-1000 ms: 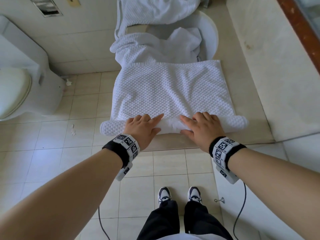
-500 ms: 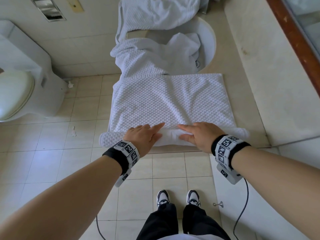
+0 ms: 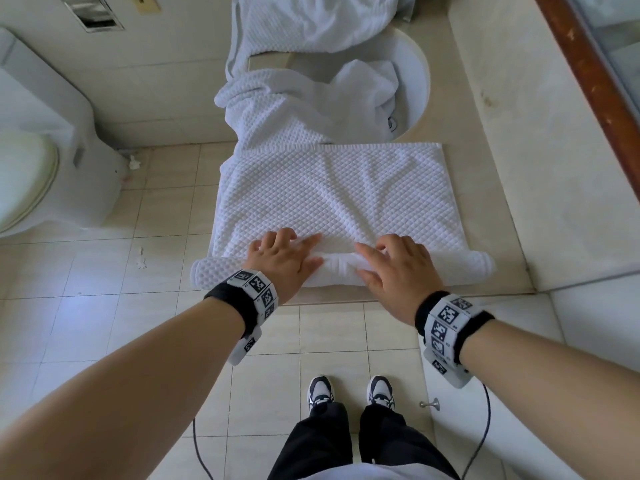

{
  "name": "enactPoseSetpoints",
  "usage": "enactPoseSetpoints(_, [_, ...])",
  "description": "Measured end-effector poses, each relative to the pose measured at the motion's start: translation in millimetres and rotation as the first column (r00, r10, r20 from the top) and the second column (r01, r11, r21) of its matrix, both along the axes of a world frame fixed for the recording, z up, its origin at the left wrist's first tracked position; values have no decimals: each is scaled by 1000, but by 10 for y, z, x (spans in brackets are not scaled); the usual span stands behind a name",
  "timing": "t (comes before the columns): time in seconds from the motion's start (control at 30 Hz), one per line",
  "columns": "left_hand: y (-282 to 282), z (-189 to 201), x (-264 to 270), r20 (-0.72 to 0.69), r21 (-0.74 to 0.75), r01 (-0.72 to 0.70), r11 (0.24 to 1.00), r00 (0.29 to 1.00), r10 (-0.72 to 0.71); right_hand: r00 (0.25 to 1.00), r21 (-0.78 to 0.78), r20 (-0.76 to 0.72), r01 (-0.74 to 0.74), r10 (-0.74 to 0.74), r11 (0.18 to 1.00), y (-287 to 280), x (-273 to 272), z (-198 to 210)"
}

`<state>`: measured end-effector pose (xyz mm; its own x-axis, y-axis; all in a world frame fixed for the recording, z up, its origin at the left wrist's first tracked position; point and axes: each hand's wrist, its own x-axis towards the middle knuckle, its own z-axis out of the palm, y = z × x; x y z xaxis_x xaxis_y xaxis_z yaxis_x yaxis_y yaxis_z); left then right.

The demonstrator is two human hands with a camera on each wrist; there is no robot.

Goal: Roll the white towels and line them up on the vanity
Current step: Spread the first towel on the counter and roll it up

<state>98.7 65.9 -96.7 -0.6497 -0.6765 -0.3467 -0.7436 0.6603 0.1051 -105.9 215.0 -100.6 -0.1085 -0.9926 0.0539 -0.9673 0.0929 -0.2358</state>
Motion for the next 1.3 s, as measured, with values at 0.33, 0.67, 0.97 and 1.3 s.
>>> enactPoseSetpoints(0.33, [198, -29, 70, -54, -128, -13, 992, 999, 6, 996, 39, -84, -28, 31, 999, 53, 21, -124])
enactPoseSetpoints(0.67, [482, -120, 319, -186, -272, 68, 960, 975, -122, 991, 83, -132, -8, 19, 997, -9, 12, -121])
enactPoseSetpoints(0.97, [222, -163, 247, -128, -284, 114, 952, 980, -155, 983, 91, -186, 8, 9, 996, -26, 39, -150])
enactPoseSetpoints(1.3, [55, -40, 133, -93, -160, 86, 983, 990, -102, 989, 108, -145, 0, 16, 994, -19, -74, -35])
